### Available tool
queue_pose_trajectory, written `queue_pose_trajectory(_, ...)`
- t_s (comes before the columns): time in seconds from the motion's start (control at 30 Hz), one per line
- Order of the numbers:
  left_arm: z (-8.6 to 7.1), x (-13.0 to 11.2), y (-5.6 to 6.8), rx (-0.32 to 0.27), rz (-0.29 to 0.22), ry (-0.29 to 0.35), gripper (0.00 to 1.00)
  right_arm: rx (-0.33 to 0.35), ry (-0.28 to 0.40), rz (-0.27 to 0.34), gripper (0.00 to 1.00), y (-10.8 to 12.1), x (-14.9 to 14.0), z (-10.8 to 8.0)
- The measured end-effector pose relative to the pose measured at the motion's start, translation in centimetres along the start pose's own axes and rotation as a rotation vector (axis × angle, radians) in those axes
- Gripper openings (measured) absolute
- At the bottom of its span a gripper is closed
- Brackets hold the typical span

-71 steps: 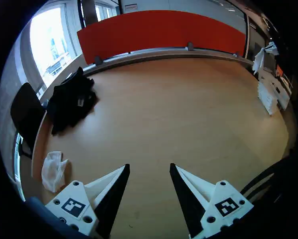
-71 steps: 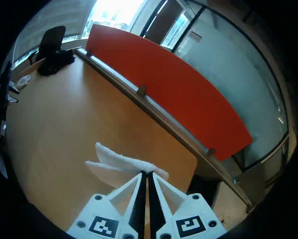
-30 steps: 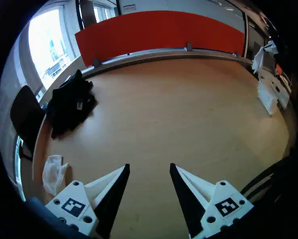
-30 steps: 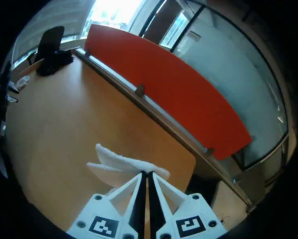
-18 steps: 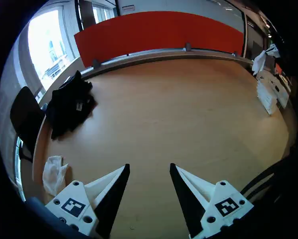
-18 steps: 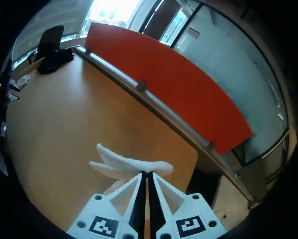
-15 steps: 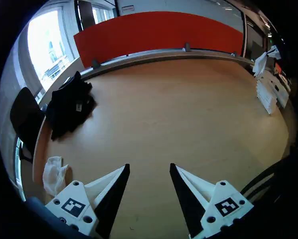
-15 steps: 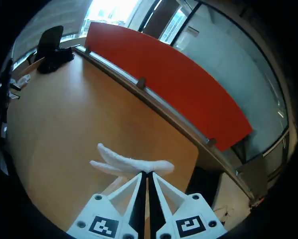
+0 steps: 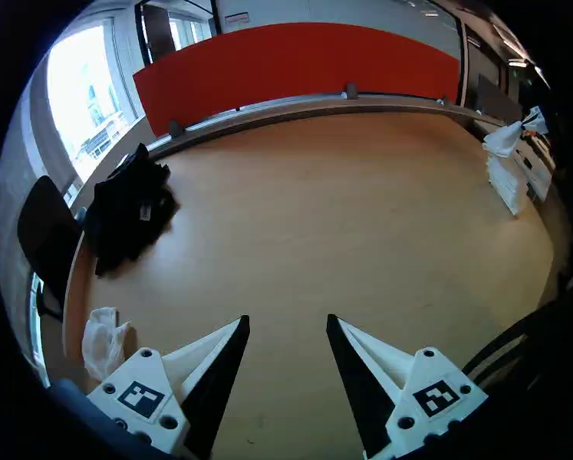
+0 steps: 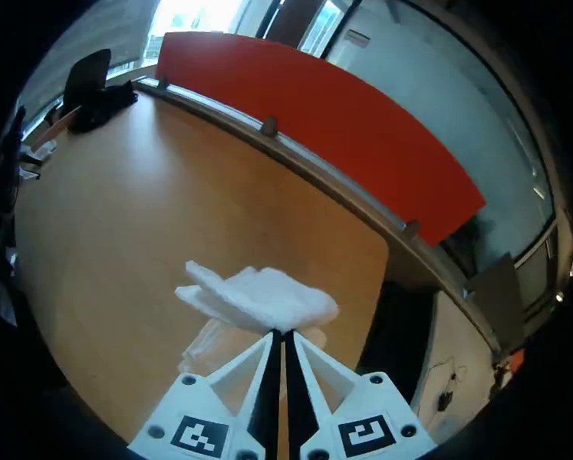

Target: Fold towel

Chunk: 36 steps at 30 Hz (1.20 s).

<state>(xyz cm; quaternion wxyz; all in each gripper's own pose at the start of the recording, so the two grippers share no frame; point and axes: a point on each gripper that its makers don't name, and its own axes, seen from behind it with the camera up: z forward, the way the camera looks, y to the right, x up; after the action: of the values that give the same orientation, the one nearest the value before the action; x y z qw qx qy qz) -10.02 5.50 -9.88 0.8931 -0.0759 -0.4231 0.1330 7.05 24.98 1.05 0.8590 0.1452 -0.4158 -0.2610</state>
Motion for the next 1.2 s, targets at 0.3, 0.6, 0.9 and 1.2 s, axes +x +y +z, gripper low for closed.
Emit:
queue_pose_trajectory(0.3,-0.2,-0.3,-0.2,0.002,0.007,-0.003,0.73,-0.001,-0.044,0.059,0.04,-0.4,-4.1,0.2)
queue_pose_trajectory(0.6,-0.5,-0.6,-0.5,0.009,0.007,-0.007,0.73,-0.005,-0.092,0.09,0.04,-0.2,-6.9,0.6)
queue_pose_trajectory(0.9,-0.8,-1.0,-0.8,0.017,0.005,-0.013,0.74,0.001,-0.149,0.111,0.04,0.1,-9.3,1.4)
queue_pose_trajectory(1.2,-1.1,-1.6,-1.2,0.027,-0.001,-0.021,0.74,0.011,-0.21,0.126,0.04,-0.1,-11.8,2.2)
